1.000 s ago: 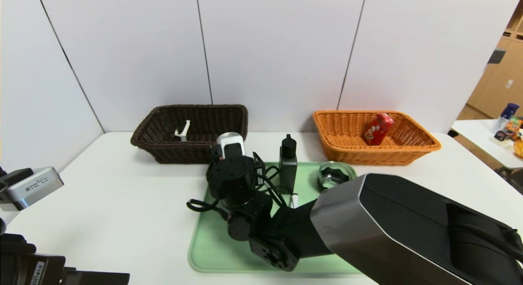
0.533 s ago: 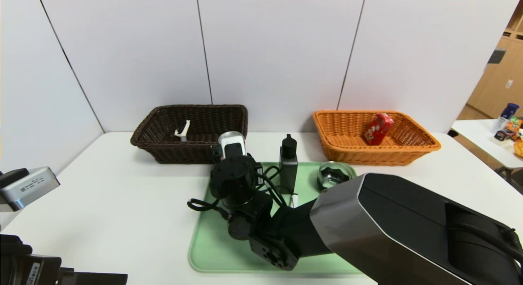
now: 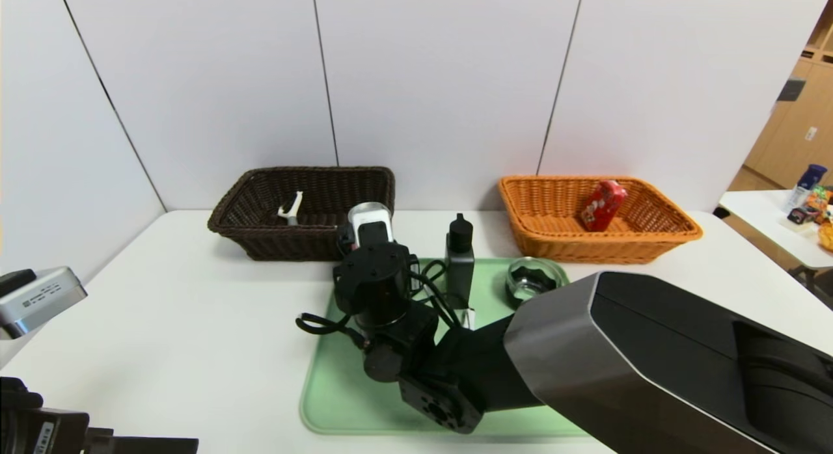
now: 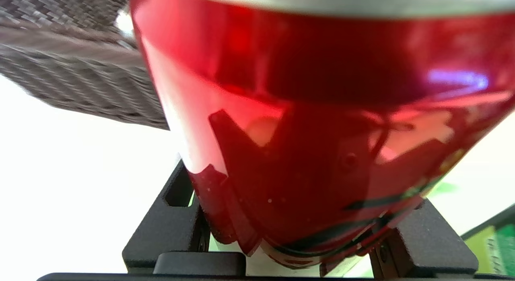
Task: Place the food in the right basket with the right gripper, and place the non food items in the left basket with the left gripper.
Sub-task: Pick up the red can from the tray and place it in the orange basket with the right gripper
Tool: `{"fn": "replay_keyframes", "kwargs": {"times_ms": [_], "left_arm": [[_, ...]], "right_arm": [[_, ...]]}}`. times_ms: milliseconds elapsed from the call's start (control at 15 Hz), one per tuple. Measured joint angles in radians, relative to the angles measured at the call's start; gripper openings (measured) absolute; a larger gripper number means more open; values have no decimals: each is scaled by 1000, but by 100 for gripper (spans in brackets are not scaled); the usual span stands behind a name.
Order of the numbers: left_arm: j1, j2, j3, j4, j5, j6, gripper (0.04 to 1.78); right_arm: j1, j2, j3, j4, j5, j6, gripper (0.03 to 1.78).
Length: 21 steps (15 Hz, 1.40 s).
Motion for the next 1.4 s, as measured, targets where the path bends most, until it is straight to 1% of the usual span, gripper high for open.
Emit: {"fn": "replay_keyframes", "kwargs": {"times_ms": [400, 533, 733, 867, 933, 1067, 1200, 1267, 1333, 1400], "left_arm": [[1, 1, -3, 0, 1, 0, 169], [1, 1, -1, 0, 1, 0, 169], [1, 1, -2, 1, 1, 0, 169], [1, 0, 0, 4, 1, 0, 169], [1, -1, 0, 11, 2, 0, 169], [1, -3, -2, 16, 2, 0, 169], [1, -5, -3, 16, 5, 3, 169], [1, -5, -3, 15, 5, 3, 169], [1, -5, -3, 13, 5, 5, 169], [1, -5, -3, 12, 5, 7, 169]], "right_arm": [[51, -175, 99, 46, 26, 0, 99], [65, -242, 103, 101, 29, -3, 99], [58, -326, 55, 179, 43, -7, 99], [32, -369, -5, 239, 75, -8, 99], [4, -391, -38, 281, 101, -9, 99], [-71, -430, -98, 377, 163, -10, 99], [-165, -480, -147, 536, 231, -7, 99], [-219, -507, -166, 635, 276, -1, 99], [-285, -535, -184, 734, 332, 10, 99], [-349, -556, -196, 809, 383, 19, 99]]}}
